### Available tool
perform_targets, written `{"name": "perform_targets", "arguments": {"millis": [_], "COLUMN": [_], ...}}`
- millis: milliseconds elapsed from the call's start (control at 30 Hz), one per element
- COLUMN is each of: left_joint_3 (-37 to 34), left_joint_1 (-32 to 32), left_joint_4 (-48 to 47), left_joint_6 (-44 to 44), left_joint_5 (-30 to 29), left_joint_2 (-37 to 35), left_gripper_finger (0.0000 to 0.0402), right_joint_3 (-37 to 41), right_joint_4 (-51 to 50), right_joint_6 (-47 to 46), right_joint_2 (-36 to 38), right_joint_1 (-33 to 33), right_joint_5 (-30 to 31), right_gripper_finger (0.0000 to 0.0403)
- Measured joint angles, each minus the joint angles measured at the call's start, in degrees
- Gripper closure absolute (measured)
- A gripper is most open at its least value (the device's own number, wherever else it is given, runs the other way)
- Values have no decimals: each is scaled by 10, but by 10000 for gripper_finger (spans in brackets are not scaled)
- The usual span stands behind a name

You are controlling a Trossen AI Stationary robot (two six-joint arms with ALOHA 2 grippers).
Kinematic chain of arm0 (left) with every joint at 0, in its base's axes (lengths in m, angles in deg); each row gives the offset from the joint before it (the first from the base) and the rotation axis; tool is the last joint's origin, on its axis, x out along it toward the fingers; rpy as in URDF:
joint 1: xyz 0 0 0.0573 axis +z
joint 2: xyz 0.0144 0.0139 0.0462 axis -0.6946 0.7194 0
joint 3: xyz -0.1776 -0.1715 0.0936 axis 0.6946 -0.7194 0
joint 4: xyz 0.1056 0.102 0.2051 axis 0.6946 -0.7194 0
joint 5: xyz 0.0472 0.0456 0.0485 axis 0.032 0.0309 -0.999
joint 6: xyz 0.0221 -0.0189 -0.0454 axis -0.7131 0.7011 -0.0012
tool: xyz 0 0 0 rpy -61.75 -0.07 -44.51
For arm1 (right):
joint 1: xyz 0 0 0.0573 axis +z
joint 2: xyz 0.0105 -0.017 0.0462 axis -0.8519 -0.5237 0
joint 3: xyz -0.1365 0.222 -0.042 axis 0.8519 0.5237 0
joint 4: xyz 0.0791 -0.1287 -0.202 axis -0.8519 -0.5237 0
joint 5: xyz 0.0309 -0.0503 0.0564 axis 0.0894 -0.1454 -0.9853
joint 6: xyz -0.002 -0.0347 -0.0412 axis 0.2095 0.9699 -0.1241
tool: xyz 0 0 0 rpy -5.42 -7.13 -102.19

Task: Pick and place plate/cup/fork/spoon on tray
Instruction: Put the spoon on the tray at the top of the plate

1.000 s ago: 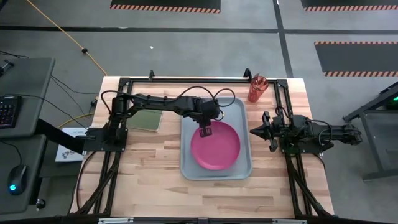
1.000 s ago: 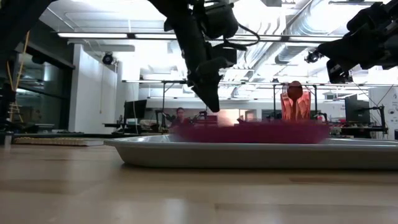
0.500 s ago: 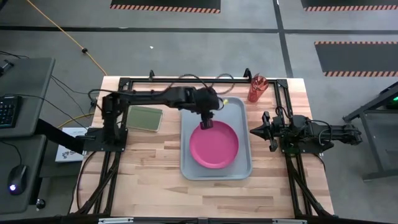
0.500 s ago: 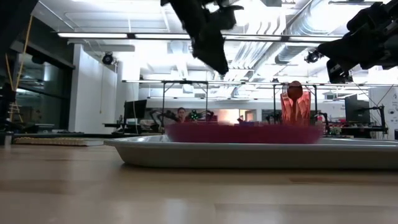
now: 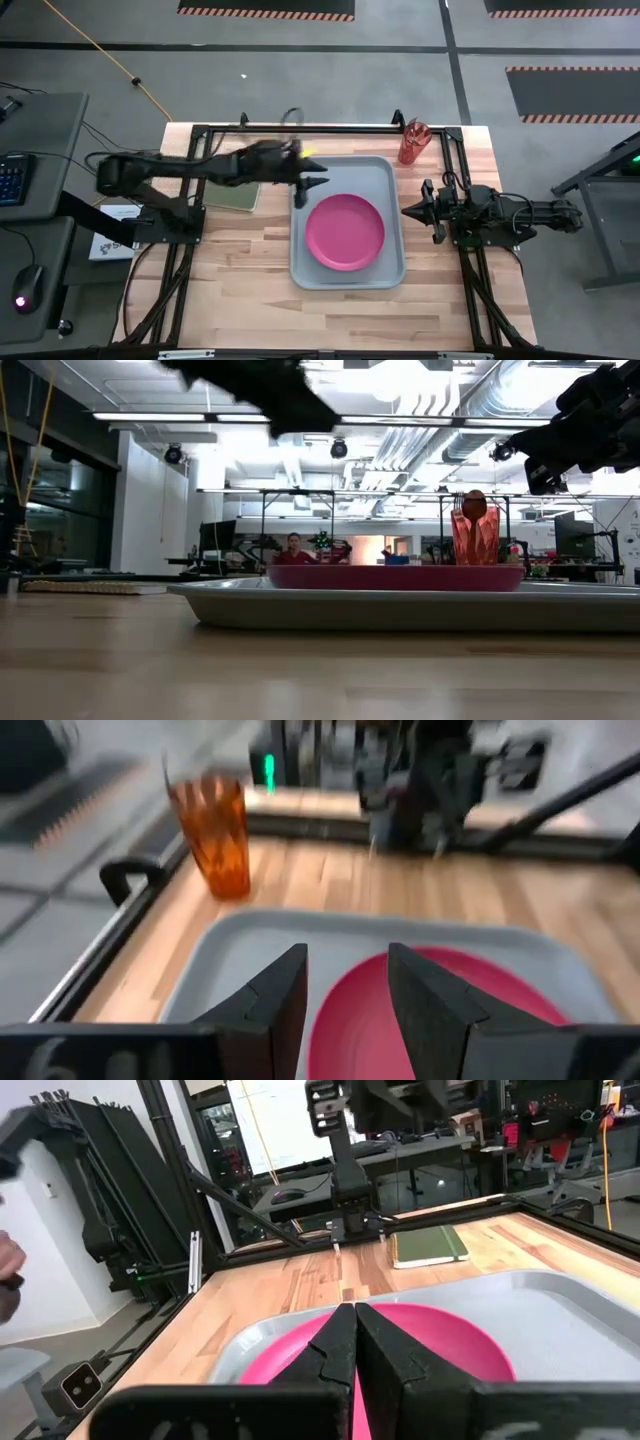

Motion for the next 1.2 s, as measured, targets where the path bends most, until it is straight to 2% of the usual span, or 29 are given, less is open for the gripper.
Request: {"name": "perform_targets", "arguments": {"millis": [200, 267, 367, 467, 700, 833, 967, 1067, 1133, 1200], "left_joint_3": [-233, -287, -339, -362, -363, -363, -363, -363, -363, -363], "left_joint_1": [-24, -28, -30, -30, -29, -29, -29, -29, -29, -29], "left_joint_4": [331, 419, 497, 514, 511, 486, 470, 468, 467, 468], "left_joint_6": [9, 9, 9, 13, 9, 14, 16, 31, 38, 39], "left_joint_5": [3, 0, -6, -14, -9, -2, -2, -2, -2, -2], "left_joint_2": [-113, -132, -152, -163, -165, -165, -165, -165, -165, -165], "left_gripper_finger": [271, 271, 271, 271, 271, 271, 271, 271, 271, 271], "right_joint_3": [0, 0, 0, 0, 0, 0, 0, 0, -11, -37], "right_joint_4": [0, 0, 0, 0, 2, 78, 207, 291, 301, 280], "right_joint_6": [0, 0, 0, 0, 30, -35, -13, 4, 6, 11], "right_joint_2": [-4, -4, -4, -4, -4, -4, -5, -14, -31, -60], "right_joint_1": [0, 0, 0, 0, 0, 0, 0, -4, -12, -23], "right_joint_5": [0, 0, 0, 0, 0, 12, 72, 169, 212, 221], "right_gripper_finger": [402, 402, 402, 402, 402, 402, 402, 402, 402, 402]}}
